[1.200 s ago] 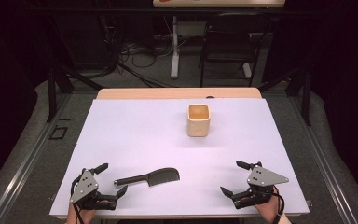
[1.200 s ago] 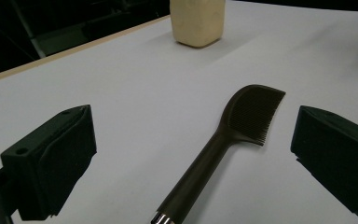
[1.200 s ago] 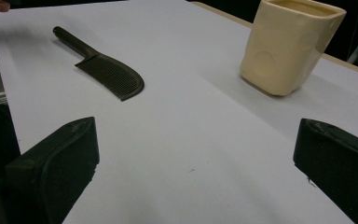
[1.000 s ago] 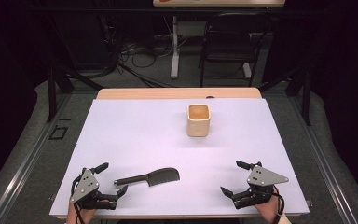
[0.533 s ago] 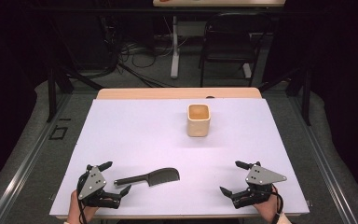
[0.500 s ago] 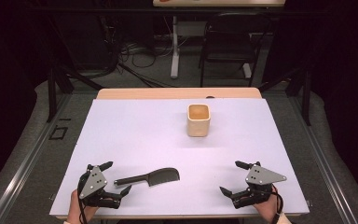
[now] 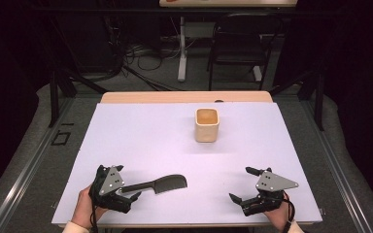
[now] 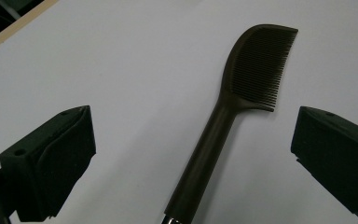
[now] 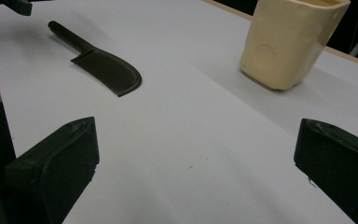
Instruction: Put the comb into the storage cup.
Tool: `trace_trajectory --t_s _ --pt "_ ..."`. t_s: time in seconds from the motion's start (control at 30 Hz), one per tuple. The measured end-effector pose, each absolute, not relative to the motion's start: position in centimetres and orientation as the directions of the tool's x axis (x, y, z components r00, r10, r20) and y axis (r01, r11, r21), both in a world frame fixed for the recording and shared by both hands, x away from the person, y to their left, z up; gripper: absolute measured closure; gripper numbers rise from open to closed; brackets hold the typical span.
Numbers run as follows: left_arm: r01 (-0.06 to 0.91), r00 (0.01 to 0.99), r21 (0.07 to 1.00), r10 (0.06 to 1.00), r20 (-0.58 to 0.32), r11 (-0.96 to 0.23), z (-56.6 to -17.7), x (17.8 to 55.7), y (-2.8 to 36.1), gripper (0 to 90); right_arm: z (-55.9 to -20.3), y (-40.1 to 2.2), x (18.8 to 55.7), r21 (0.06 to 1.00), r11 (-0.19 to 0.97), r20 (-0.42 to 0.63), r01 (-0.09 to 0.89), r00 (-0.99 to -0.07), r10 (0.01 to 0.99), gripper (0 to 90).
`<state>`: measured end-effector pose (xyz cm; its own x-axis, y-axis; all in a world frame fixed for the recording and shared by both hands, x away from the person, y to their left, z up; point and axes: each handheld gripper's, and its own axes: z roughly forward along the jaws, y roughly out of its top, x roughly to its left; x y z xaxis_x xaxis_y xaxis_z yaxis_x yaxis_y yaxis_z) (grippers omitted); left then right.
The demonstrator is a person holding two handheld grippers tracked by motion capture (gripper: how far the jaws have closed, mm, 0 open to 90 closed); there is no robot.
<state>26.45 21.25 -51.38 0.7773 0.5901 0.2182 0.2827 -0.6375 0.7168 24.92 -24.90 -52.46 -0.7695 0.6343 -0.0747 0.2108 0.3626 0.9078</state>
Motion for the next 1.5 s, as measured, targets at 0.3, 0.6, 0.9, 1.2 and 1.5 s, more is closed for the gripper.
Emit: trace_trajectory --t_s 0.3,0.6,0.9,1.2,1.5 --pt "0.281 0.815 0.640 0.530 0.234 -0.715 -51.4 27.2 20.0 0.0 -52.5 -24.8 24.9 0.908 0.359 -0.067 0.213 -0.774 0.630 0.0" --pt "0.277 0.840 0.541 0.474 0.265 -0.794 -50.9 28.6 19.0 0.0 -52.5 -24.8 24.9 0.910 0.357 -0.067 0.210 -0.776 0.627 0.0" --pt "0.284 0.864 0.437 0.426 0.270 -0.853 -50.4 30.2 17.8 0.0 -52.5 -24.8 24.9 0.911 0.356 -0.066 0.209 -0.777 0.626 0.0" --pt "0.273 0.884 0.351 0.378 0.276 -0.896 -50.5 31.1 16.2 0.0 -52.5 -24.8 24.9 0.910 0.356 -0.064 0.212 -0.778 0.625 0.0" --pt "0.275 0.899 0.278 0.348 0.264 -0.920 -50.5 31.8 15.1 0.2 -52.5 -24.8 24.9 0.910 0.356 -0.064 0.211 -0.778 0.624 0.0"
